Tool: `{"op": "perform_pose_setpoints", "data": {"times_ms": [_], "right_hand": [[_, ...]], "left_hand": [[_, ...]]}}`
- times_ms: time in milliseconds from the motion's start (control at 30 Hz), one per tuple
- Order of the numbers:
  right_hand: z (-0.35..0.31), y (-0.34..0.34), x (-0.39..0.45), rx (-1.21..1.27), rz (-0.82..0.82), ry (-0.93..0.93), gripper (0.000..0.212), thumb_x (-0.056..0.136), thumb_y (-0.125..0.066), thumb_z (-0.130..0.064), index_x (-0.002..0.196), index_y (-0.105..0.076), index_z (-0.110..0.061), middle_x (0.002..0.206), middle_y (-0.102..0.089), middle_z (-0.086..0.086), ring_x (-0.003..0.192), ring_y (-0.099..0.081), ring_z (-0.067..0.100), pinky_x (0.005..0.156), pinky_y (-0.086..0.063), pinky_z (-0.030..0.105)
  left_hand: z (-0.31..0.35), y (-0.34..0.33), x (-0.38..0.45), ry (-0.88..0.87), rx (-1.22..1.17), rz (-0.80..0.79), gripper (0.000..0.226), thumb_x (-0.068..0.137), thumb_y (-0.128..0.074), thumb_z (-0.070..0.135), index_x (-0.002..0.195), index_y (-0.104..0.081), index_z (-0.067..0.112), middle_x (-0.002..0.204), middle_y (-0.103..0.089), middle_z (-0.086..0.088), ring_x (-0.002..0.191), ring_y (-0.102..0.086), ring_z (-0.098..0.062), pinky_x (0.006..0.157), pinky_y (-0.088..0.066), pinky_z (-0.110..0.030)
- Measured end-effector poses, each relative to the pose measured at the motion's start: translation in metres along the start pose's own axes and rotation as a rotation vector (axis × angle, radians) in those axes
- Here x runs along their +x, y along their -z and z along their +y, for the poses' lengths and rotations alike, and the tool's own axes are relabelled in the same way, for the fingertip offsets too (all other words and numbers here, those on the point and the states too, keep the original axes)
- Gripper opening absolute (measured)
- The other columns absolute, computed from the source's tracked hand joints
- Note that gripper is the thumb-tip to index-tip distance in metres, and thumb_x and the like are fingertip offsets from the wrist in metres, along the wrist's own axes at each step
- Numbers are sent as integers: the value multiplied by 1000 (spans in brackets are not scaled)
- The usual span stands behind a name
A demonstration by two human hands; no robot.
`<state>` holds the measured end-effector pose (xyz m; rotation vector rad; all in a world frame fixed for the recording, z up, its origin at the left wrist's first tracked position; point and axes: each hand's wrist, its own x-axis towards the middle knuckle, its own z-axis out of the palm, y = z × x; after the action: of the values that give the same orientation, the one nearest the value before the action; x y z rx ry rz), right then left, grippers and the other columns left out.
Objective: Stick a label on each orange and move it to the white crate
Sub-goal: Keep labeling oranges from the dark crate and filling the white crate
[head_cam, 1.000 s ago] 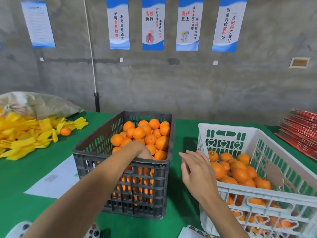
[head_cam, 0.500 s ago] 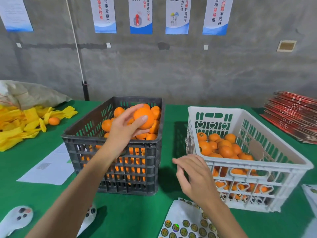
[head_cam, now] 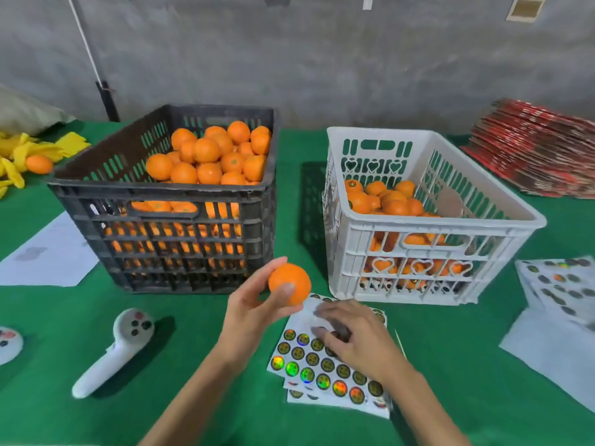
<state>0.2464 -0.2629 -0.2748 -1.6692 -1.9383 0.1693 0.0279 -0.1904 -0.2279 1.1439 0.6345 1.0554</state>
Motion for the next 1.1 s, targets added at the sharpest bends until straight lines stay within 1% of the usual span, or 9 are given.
{"op": "perform_pose_setpoints", "data": {"times_ms": [133,233,367,533,767,833,900,967,1100], "right_hand": [[3,-8,-5,-5,-72,-37,61,83,-64,-72,126,-72,-29,139,-56,-23,128,-45,-1,111,-33,24],[4,-8,-4,0,-103,-37,63,82,-58,-77,123,-74,-31,140,-56,-22,129,-45,3,112,-34,27],[4,-8,-6,-77,-93,44,45,92,-62,-61,116,-78,-26,136,-63,-15,124,-53,12,107,-44,32],[-2,-5,-6,-140,-71,90,34,96,-64,-49,110,-80,-22,125,-68,-12,113,-61,16,93,-54,33],[-10,-2,-5,-250,-66,191,20,97,-68,-37,103,-81,-22,112,-73,-12,98,-66,13,77,-60,30],[-9,-1,-6,-228,-130,166,34,100,-61,-46,116,-78,-21,123,-70,-11,110,-63,11,93,-56,28],[-4,1,-10,-124,-196,79,64,95,-52,-69,136,-65,-21,142,-57,-16,130,-49,3,113,-32,15],[0,0,-17,-45,-229,29,82,88,-51,-80,146,-55,-23,151,-45,-21,138,-34,-5,115,-16,8],[3,-6,-18,68,-204,-12,70,88,-61,-69,142,-59,-24,149,-46,-23,138,-34,-7,117,-24,14]], "left_hand": [[-45,-10,-14,177,-97,256,45,83,-83,36,126,-71,26,132,-66,-19,107,-74,-36,82,-63,-36],[-56,-12,-19,244,-160,325,35,95,-72,32,129,-66,29,130,-67,-18,103,-76,-36,82,-63,-30],[-58,-15,-22,255,-112,327,34,100,-64,38,134,-61,34,132,-67,-13,101,-77,-33,89,-59,-35],[-58,-14,-27,255,-150,344,30,102,-60,42,132,-62,39,132,-68,-11,101,-77,-34,75,-60,-21],[-58,-16,-30,166,-160,316,36,102,-59,41,137,-60,34,132,-69,-13,103,-76,-38,81,-61,-24],[-59,-17,-31,149,-138,308,38,102,-57,41,138,-58,31,133,-67,-14,103,-76,-38,88,-62,-32],[-61,-17,-31,128,-114,301,39,103,-56,40,140,-57,29,134,-66,-15,103,-76,-38,92,-61,-36],[-61,-17,-31,112,-109,305,38,103,-54,39,139,-56,27,133,-66,-17,104,-75,-38,93,-61,-37],[-63,-17,-30,113,-100,304,37,105,-53,37,140,-54,27,134,-65,-16,104,-76,-37,88,-61,-31]]}}
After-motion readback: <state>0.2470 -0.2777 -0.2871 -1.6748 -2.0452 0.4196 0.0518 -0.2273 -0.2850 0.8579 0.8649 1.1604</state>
